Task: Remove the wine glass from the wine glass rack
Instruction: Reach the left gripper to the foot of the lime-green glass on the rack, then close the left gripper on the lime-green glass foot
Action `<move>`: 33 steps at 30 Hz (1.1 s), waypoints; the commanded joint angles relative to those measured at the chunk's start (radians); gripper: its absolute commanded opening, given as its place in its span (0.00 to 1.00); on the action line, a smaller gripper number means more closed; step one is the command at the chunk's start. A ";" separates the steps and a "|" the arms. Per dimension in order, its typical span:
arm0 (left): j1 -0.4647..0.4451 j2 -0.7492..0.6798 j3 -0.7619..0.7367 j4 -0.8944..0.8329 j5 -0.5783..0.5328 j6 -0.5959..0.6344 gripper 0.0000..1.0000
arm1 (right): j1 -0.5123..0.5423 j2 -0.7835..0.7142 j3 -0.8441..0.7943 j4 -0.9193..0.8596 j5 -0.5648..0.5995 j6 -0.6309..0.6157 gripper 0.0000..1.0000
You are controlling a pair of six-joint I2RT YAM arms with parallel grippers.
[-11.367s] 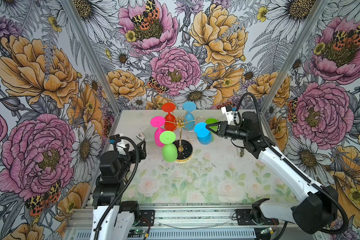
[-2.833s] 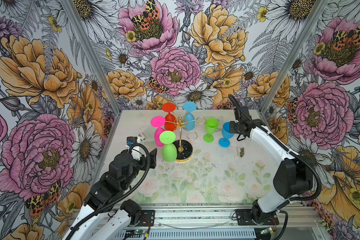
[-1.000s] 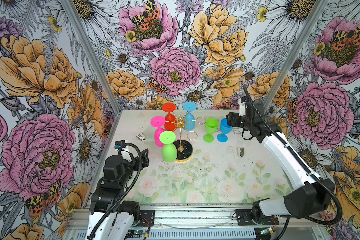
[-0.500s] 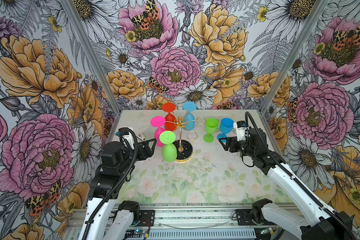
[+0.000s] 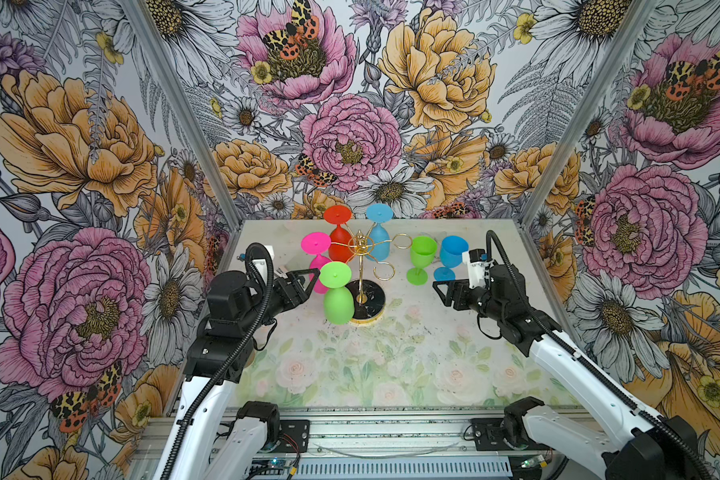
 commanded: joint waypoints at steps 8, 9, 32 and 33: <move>-0.006 0.065 0.012 0.097 0.064 -0.058 0.61 | 0.016 -0.004 -0.005 0.054 -0.017 0.029 0.74; -0.010 0.073 0.012 0.101 0.069 -0.060 0.59 | 0.017 -0.005 -0.005 0.055 -0.014 0.029 0.74; -0.049 0.151 0.024 0.106 0.118 -0.039 0.33 | 0.020 -0.026 -0.034 0.061 0.007 0.049 0.73; -0.048 0.152 0.026 0.105 0.120 -0.039 0.31 | 0.019 -0.028 -0.035 0.061 0.007 0.051 0.73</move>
